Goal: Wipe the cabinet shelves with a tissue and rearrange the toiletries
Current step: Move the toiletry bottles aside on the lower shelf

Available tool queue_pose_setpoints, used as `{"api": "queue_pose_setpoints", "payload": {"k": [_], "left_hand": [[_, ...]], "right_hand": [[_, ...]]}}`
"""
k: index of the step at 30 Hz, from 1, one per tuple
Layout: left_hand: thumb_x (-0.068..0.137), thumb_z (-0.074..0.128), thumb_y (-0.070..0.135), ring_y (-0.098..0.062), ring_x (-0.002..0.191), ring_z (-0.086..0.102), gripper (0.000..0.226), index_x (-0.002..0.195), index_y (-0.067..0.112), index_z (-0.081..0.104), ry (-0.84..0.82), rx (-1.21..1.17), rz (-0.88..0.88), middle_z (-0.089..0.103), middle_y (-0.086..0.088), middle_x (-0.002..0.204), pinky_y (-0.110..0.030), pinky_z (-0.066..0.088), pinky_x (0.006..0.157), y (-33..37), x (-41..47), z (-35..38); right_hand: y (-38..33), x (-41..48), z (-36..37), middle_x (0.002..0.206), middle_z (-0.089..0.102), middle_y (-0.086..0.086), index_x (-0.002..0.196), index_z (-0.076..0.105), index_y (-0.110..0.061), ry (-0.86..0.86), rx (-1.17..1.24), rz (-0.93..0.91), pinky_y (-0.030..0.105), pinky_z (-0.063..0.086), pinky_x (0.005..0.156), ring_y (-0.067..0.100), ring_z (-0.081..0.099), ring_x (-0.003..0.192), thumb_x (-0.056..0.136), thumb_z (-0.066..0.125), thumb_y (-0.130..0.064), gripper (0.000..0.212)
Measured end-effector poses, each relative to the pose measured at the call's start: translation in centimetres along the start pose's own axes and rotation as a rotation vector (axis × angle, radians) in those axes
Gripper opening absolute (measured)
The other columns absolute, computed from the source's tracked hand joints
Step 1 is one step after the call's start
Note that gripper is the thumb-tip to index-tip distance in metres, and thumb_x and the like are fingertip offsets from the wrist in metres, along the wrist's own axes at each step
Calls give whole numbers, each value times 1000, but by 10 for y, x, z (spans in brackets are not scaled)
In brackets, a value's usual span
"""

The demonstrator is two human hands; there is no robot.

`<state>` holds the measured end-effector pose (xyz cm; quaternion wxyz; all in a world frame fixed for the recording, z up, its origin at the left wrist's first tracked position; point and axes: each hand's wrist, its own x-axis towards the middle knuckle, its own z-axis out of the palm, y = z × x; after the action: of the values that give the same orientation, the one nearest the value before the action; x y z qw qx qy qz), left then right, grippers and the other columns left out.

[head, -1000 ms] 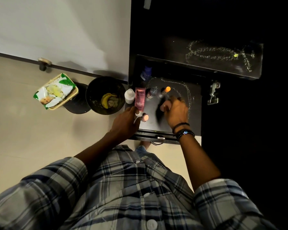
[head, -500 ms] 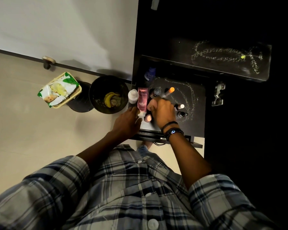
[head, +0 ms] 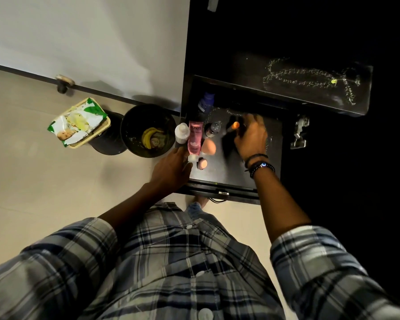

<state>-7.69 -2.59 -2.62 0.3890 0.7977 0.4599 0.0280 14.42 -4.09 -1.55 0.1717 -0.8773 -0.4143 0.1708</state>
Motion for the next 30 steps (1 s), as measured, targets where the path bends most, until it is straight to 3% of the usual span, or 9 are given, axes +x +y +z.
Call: {"api": "queue_pose_setpoints", "payload": {"k": [2,6,12,15,21,27,30], "left_hand": [[87,58,19,-35,94,60,37,122,11,50,24,5,2,57,-14,120,-40,48,70,1,0,-3],[89,56,23,-32,81,60,27,112,10,52,67,10,-34,60,-13,104,-35,44,62,-4,1,-9],[90,54,30,-27,75,60,22,102,12,52,140,-38,-83,61,-9,100,-41,51,63,-7,7,-15],[89,56,27,-24,75,58,20,103,13,53,151,-47,-98,61,-8,100,-36,48,62,-7,9,-18],[89,57,27,-23,74,58,19,101,12,54,173,-65,-114,60,-7,98,-40,50,63,-5,11,-21],[90,57,27,-25,74,58,21,104,12,54,161,-41,-84,61,-9,101,-39,51,63,0,10,-23],[90,57,24,-25,71,58,23,108,10,55,166,-15,-51,62,-10,103,-35,48,59,9,10,-25]], "right_hand": [[4,15,5,107,62,21,104,65,-6,-82,-48,-48,36,47,79,39,59,96,81,55,-5,25],[5,33,12,95,69,21,95,70,-7,-198,-113,10,33,50,73,39,64,93,83,54,-7,20],[-25,48,9,101,71,18,100,71,-6,-164,11,-120,33,47,88,35,63,102,83,56,0,23],[-37,60,19,103,69,20,99,67,-4,-238,-83,-207,36,44,83,37,61,100,86,51,-4,21],[-39,73,30,111,63,24,106,61,-1,-356,-138,-208,39,45,81,41,59,101,92,48,-13,22],[-25,74,21,118,65,18,120,60,-7,-425,-54,-141,40,45,98,35,59,111,88,58,-8,32],[-6,71,6,123,63,14,124,58,-5,-353,26,-58,37,43,103,30,59,115,86,63,-8,39]]}}
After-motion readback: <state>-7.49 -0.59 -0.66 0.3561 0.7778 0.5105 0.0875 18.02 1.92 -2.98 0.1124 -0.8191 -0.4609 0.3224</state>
